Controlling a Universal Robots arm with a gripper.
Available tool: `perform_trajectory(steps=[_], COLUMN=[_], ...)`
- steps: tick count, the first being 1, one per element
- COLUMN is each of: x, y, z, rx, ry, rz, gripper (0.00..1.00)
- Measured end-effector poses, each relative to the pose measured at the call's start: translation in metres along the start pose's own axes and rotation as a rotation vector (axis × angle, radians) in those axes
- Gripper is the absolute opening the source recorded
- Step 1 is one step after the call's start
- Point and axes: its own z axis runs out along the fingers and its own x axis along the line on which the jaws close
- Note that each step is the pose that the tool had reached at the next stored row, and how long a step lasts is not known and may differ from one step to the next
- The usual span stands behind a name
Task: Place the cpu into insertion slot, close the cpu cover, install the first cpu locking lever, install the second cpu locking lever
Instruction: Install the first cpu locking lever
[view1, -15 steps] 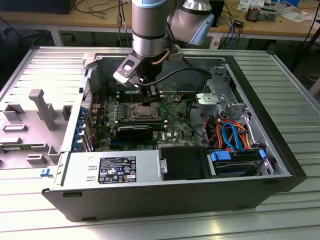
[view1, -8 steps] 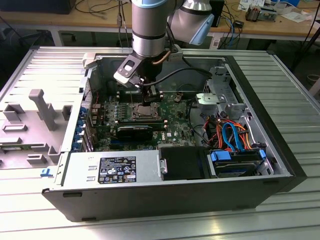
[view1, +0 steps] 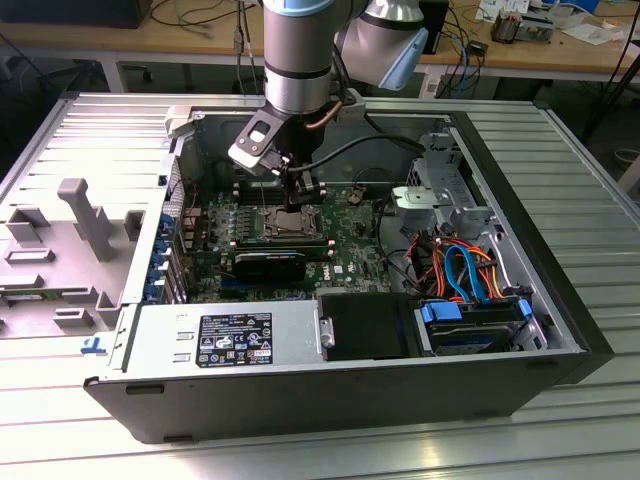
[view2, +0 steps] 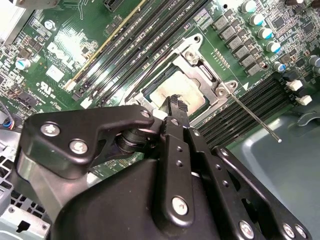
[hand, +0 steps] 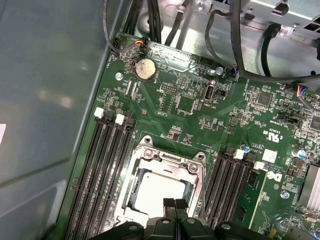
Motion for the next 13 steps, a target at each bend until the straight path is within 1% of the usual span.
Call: perform_trajectory(steps=[13], x=[0.0], y=[0.0], z=[0.0], rx=[-0.0008], ry=[-0.0008], rz=[-0.039], gripper=[0.11])
